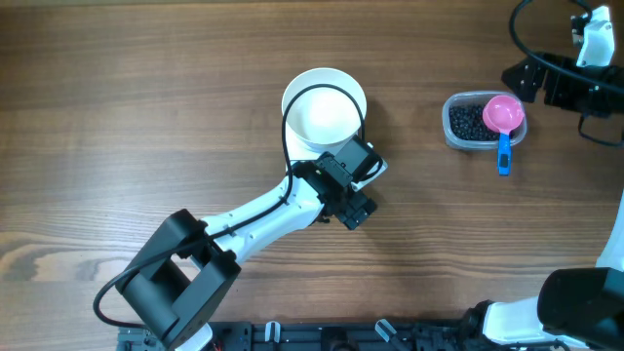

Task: Scoop item into bowl and weigh 150g on scale
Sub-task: 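Pull the left gripper back left away from the scale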

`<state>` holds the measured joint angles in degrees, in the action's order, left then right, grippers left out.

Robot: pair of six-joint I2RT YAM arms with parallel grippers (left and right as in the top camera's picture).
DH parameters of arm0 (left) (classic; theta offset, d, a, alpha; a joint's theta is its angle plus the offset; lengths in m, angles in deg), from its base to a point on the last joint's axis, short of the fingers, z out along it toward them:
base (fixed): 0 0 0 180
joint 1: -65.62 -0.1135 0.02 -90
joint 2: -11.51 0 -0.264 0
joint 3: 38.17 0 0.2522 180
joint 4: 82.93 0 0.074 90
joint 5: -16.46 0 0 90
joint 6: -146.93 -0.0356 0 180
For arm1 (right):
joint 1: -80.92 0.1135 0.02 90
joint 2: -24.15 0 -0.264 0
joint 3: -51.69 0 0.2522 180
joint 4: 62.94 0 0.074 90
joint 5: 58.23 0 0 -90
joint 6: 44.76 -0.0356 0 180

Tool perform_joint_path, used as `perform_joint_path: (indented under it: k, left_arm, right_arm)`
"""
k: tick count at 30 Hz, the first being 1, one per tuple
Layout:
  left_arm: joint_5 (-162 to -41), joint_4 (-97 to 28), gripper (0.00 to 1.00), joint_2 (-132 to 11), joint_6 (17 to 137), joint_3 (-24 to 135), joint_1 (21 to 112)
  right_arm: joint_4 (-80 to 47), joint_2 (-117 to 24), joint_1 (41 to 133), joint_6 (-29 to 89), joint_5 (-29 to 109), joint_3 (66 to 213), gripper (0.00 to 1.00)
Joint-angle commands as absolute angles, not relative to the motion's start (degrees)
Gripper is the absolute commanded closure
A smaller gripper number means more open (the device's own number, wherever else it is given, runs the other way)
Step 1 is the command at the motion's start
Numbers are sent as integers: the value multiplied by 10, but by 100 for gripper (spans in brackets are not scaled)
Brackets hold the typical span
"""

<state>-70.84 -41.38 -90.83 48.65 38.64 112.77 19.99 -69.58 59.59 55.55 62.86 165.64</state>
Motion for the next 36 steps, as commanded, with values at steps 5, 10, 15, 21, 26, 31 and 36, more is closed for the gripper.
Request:
perform_joint_path:
  k: [5, 10, 15, 21, 26, 31, 36]
  left_arm:
    - [-750, -412, 0, -929, 488, 382, 1131]
    - [-750, -412, 0, -928, 488, 382, 1131]
    - [-846, -348, 0, -880, 506, 414, 1121]
    - [-844, -348, 0, -795, 576, 434, 1039]
    - [-894, -344, 0, -758, 613, 434, 920]
    - [-904, -362, 0, -756, 743, 434, 777]
    - [-876, -439, 0, -756, 789, 434, 649]
  right_arm:
    - [199, -701, 597, 552, 635, 1652, 0]
    - [199, -701, 597, 552, 635, 1652, 0]
    - [199, -701, 597, 551, 635, 1652, 0]
    - [198, -701, 597, 552, 635, 1652, 0]
    - [199, -701, 597, 552, 635, 1652, 0]
    - [198, -701, 597, 552, 635, 1652, 0]
    - [199, -701, 597, 552, 635, 1652, 0]
